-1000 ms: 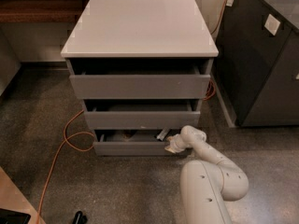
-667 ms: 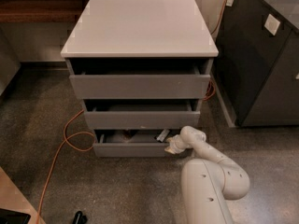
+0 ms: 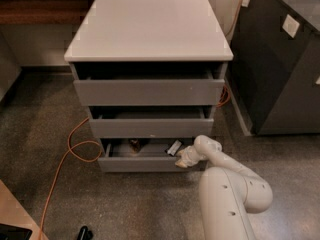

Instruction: Pick rxbar blueberry from bottom drawer and place on counter

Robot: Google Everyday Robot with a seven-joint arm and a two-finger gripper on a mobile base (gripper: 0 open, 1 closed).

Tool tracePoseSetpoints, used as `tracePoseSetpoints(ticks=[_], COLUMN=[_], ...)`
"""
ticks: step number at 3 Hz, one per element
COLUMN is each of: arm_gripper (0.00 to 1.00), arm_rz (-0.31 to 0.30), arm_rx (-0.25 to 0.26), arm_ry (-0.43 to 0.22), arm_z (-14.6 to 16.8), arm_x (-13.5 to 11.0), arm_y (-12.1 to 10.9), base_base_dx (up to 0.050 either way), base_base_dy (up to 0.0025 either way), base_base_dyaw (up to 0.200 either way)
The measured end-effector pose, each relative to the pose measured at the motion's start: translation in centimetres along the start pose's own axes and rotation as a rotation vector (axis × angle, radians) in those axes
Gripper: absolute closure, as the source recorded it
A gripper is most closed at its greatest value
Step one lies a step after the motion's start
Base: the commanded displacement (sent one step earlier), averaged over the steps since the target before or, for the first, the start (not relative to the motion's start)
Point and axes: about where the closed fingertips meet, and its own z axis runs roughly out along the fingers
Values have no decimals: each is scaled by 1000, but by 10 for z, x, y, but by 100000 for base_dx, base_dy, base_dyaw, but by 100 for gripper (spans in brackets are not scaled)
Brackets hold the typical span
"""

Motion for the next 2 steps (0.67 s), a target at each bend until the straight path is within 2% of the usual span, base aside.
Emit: tracePoseSetpoints(ticks=[2], arm_gripper=[100], arm_rz=[0], arm_rx=[0], arm_ry=[0], arm_z=[0], arm_x=[0], arm_y=[0], base_base_dx=[0], base_base_dy=[0], base_base_dyaw=[0])
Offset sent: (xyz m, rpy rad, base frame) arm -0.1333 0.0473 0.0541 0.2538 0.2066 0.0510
